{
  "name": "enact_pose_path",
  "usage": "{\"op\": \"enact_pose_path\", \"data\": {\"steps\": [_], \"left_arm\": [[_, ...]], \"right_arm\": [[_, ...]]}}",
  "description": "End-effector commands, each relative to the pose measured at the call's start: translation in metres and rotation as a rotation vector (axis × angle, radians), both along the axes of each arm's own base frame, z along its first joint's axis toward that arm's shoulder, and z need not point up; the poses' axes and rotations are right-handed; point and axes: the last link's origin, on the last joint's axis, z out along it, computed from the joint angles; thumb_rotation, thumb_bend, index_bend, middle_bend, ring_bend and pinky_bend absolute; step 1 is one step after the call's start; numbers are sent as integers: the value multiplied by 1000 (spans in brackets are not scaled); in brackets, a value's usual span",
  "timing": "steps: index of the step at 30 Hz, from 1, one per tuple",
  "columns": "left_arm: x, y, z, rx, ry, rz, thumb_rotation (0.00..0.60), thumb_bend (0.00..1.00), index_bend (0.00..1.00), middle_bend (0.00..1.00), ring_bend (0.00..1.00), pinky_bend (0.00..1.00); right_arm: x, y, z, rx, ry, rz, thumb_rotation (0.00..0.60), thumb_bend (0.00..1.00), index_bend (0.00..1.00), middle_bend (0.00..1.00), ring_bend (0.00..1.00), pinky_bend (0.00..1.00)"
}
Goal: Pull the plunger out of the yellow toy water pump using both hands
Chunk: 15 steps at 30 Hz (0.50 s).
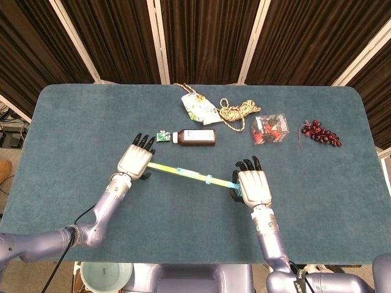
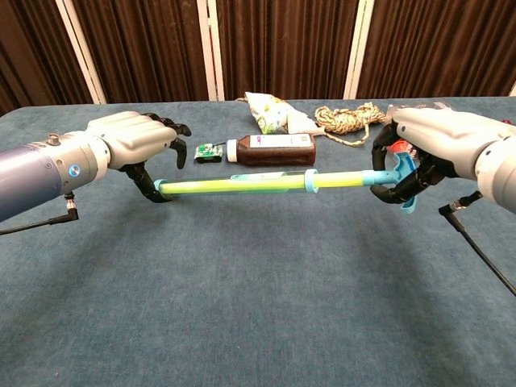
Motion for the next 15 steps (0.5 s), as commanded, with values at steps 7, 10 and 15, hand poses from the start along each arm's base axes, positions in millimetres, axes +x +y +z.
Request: {"op": "enact_pose_path", "data": {"steps": [7,10,15], "left_arm": [[-5,-5,-8,-18,17,14,600,265,378,37,0,10],[-5,-5,-9,-16,14,17,600,294,437,44,0,11],[-3,-6,-5,-6,-3,2,600,339,510,62,0,18]], "right_arm": [[1,1,1,1,-3,-2,600,611,873,251,152,0],[3,1,2,-4,-2,6,600,613,872,252,152,0],[3,0,5,-9,-3,3,600,612,872,252,153,0]]}}
